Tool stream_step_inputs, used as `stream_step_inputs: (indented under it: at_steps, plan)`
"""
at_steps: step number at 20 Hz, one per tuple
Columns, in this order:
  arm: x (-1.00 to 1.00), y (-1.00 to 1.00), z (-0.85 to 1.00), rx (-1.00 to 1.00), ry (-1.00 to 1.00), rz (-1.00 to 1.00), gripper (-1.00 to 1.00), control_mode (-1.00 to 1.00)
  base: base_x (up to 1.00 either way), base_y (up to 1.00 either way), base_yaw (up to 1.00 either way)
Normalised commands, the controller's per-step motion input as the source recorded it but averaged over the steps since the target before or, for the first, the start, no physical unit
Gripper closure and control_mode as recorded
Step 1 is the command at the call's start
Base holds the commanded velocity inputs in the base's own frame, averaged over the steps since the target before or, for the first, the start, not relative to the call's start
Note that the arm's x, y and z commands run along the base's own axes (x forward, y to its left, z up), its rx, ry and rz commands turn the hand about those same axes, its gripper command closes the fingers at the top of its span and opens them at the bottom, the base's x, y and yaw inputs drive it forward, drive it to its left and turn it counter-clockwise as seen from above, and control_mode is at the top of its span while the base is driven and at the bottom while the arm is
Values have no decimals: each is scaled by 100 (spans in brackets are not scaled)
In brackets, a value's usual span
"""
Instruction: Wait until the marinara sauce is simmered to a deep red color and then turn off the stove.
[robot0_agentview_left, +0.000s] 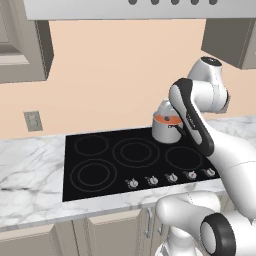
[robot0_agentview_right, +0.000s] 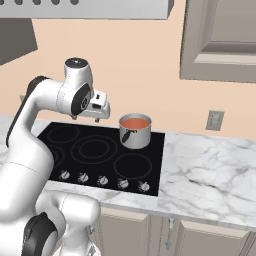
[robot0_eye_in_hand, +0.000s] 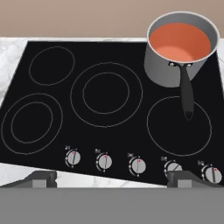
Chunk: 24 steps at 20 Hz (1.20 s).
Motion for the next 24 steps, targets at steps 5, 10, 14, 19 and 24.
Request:
stream_step_inputs:
  at_steps: [5, 10, 14, 19, 24]
  plan:
    - [0, 0, 0, 0, 0, 0, -100, -100, 0, 0, 0]
    - [0, 0, 0, 0, 0, 0, -100, -100, 0, 0, 0]
    - [0, 0, 0, 0, 0, 0, -100, -100, 0, 0, 0]
    - [0, 0, 0, 0, 0, 0, -100, -100, 0, 0, 0]
    - [0, 0, 0, 0, 0, 0, -100, -100, 0, 0, 0]
